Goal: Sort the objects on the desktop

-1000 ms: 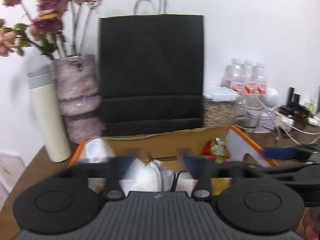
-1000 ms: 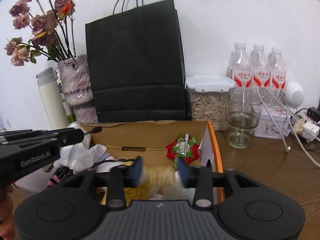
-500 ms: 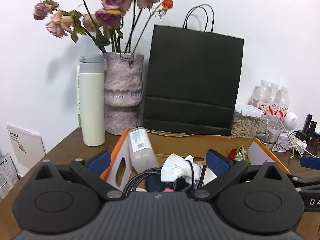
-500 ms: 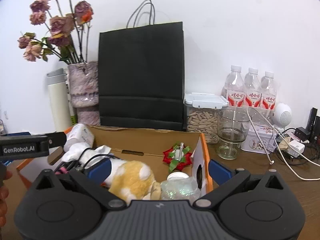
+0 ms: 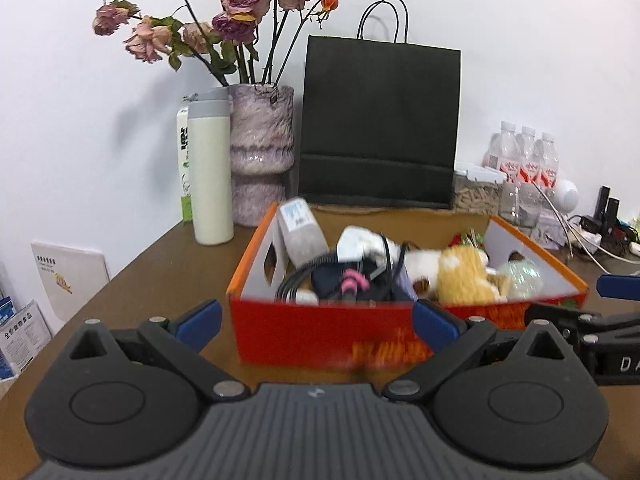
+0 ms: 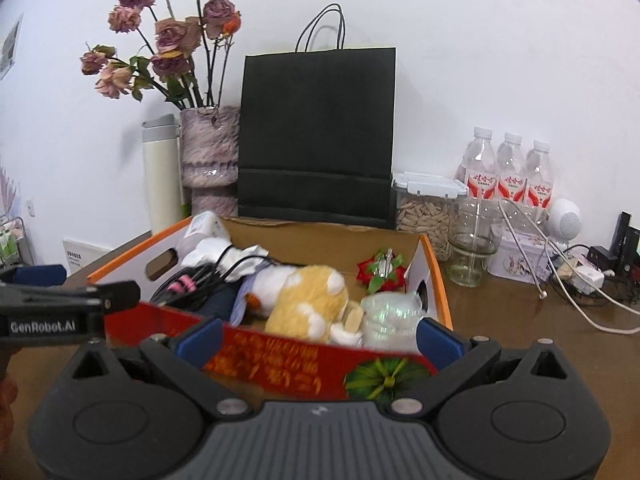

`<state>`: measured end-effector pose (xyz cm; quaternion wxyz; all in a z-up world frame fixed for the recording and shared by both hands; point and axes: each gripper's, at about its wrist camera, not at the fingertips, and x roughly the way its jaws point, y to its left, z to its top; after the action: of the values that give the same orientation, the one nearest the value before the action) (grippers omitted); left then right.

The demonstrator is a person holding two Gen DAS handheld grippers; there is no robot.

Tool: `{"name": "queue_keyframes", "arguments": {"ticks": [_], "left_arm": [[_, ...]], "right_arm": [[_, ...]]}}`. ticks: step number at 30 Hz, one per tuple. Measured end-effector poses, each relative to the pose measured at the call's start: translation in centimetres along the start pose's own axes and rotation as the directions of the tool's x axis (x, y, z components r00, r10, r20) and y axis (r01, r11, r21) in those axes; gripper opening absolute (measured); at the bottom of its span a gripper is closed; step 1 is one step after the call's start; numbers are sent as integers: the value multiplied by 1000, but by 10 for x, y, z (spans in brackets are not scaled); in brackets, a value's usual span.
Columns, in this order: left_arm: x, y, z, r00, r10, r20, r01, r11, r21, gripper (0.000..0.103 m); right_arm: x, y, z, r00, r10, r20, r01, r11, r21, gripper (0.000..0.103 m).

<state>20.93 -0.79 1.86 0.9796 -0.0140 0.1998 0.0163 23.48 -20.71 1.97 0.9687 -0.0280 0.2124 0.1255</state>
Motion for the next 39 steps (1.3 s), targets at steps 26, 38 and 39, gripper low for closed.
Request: {"name": "queue_keyframes", "arguments": {"ticks": [26,38,39], "left_arm": [[-53,-25,-52,998,63,-2,-63,994,86,103],[-51,-25,-52,997,73,-14,-71,993,91,103],[-51,-25,-52,997,73,-14,-71,993,91,103]], "right_arm": [[-53,13,-67,999,11,-32,-10,998,55,103],[-52,15,-66,999,9,-35,-8,999,38,103],[-52,15,-66,999,9,-35,-8,999,37,103]]}}
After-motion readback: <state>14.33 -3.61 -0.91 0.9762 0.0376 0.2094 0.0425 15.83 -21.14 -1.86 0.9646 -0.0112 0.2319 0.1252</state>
